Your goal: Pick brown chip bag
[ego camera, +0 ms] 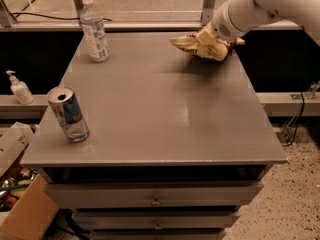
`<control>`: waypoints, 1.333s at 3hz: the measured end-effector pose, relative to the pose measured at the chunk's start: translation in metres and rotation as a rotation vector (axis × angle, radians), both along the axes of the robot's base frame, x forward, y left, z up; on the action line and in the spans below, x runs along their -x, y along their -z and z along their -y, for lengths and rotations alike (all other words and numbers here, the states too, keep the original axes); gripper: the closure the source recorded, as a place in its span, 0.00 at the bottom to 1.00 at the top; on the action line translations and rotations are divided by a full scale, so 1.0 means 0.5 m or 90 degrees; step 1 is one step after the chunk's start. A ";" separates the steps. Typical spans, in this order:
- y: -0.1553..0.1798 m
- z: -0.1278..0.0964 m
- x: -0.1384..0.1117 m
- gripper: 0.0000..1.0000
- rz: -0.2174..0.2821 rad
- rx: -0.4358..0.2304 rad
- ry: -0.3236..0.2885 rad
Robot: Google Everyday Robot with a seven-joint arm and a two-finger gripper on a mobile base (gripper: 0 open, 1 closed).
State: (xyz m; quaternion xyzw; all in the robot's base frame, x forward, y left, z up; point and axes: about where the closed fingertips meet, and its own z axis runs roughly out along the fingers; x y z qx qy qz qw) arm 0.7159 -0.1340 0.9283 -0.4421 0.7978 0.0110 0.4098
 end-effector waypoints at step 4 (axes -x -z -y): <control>-0.278 -0.079 0.045 1.00 0.175 -0.090 -0.102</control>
Offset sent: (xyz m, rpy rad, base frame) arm -0.0068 0.0509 0.1294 0.1270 -0.2375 0.1586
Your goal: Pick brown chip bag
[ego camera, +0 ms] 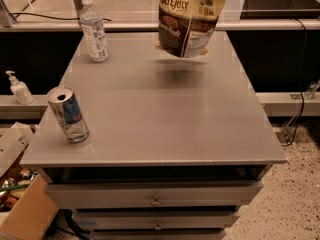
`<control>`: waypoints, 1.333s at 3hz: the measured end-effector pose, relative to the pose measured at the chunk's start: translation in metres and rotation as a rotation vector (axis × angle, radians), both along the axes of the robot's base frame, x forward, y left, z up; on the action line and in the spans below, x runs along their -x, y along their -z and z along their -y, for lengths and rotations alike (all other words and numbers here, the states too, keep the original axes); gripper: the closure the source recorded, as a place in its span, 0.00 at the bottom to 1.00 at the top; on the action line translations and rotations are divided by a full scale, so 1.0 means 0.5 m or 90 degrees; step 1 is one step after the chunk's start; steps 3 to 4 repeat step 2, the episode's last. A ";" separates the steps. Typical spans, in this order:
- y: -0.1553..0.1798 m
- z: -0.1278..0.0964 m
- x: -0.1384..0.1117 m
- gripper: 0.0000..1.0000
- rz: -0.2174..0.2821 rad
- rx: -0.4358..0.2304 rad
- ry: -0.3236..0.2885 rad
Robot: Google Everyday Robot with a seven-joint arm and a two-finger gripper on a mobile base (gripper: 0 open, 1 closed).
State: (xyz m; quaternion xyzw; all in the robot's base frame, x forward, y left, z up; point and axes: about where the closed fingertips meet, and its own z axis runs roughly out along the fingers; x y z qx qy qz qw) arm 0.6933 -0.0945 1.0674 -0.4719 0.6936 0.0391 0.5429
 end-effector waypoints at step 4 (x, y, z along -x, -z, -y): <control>-0.049 0.030 0.038 1.00 0.032 -0.020 -0.006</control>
Offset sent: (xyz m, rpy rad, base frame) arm -0.0156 -0.0112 0.0212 0.0260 -0.0436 0.0097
